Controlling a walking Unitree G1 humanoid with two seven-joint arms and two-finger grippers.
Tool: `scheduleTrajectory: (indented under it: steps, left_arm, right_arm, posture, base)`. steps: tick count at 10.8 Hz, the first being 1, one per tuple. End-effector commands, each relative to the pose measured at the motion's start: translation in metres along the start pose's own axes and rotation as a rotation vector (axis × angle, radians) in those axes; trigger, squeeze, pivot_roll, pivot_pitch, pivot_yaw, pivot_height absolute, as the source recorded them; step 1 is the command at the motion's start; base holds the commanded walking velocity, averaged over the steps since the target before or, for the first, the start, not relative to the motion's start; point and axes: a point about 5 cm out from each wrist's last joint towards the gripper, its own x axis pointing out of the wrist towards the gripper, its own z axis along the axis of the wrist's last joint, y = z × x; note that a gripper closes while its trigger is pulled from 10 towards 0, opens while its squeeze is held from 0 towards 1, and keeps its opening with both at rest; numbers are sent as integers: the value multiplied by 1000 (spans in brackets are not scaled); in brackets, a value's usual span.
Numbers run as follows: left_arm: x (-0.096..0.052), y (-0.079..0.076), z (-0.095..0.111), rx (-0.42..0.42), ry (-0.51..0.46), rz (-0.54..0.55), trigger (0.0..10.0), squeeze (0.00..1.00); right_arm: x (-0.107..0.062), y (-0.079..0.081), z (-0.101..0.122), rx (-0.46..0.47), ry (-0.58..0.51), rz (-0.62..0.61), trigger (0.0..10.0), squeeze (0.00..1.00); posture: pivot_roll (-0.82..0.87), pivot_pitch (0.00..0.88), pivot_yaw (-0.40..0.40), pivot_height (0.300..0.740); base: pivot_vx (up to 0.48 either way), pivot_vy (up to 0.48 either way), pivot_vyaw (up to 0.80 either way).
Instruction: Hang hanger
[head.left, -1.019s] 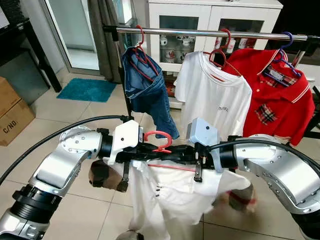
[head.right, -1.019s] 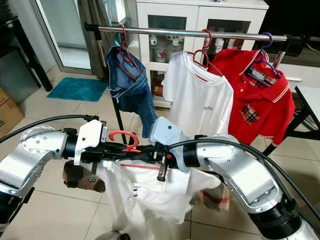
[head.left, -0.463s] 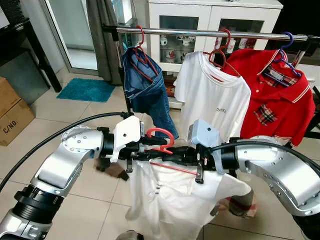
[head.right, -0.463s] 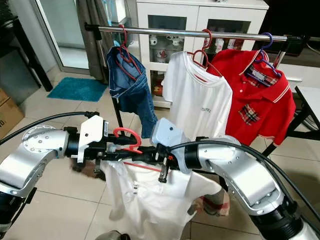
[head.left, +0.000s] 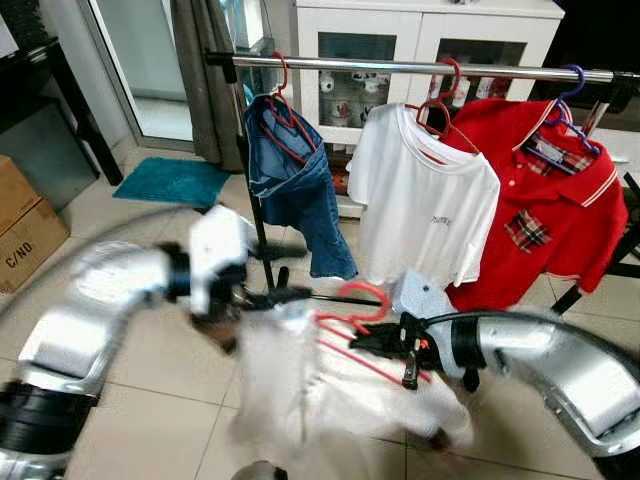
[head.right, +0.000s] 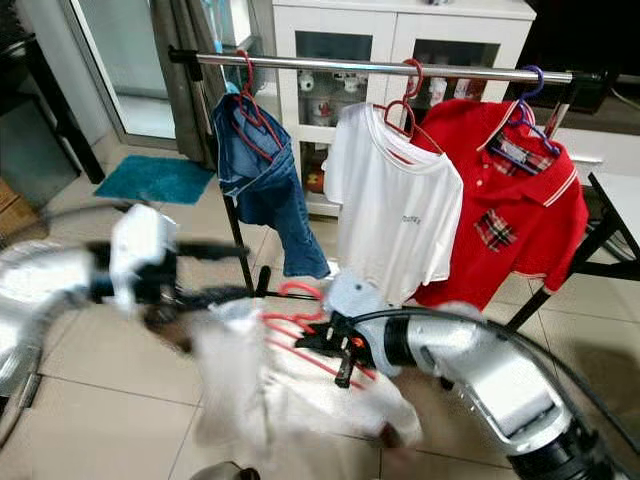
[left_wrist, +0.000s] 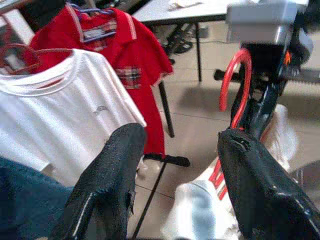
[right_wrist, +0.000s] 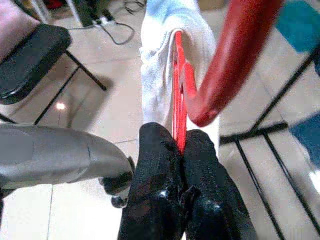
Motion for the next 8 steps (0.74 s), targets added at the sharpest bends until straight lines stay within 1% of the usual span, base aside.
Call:
scheduleTrajectory:
  steps: [1,2,3,4,5,6,7,8]
  left_arm:
    - [-4,2,1,-21,-7,52,10000,1000]
    - [-8,4,-4,-53,-4,120,10000,808]
    - [-11,4,-11,-88,-1,178,10000,529]
    - [-15,4,-22,-130,10,277,10000,529]
    - [-15,2,-27,-145,9,324,10000,537]
    - [-15,1,-41,-179,3,469,10000,514]
    - [-5,-9,-60,-186,38,528,10000,196]
    - [11,-22,-78,-202,62,524,10000,0]
  right_arm:
    - [-3,-6,4,0,-27,-60,0,0]
    - [-3,-8,2,19,-33,-93,0,0]
    - [-3,-10,0,39,-38,-124,0,0]
    - [-3,-18,0,90,-71,-229,0,0]
    - [-4,-24,1,122,-98,-286,0,0]
    - [-7,-32,8,197,-177,-369,0,0]
    - [-9,-35,20,243,-245,-385,0,0]
    - [-9,-36,33,252,-280,-382,0,0]
  posture:
    - [-78,0,57,740]
    - [-77,0,57,740]
    - [-76,0,57,740]
    - [-75,0,57,740]
    - [-76,0,58,740]
    - [-76,0,54,740]
    - [-78,0,39,740]
    - [-79,0,35,740]
  base:
    - [0,0,0]
    - [0,0,0]
    - [0,0,0]
    - [0,0,0]
    - [0,0,0]
    - [0,0,0]
    - [0,0,0]
    - [0,0,0]
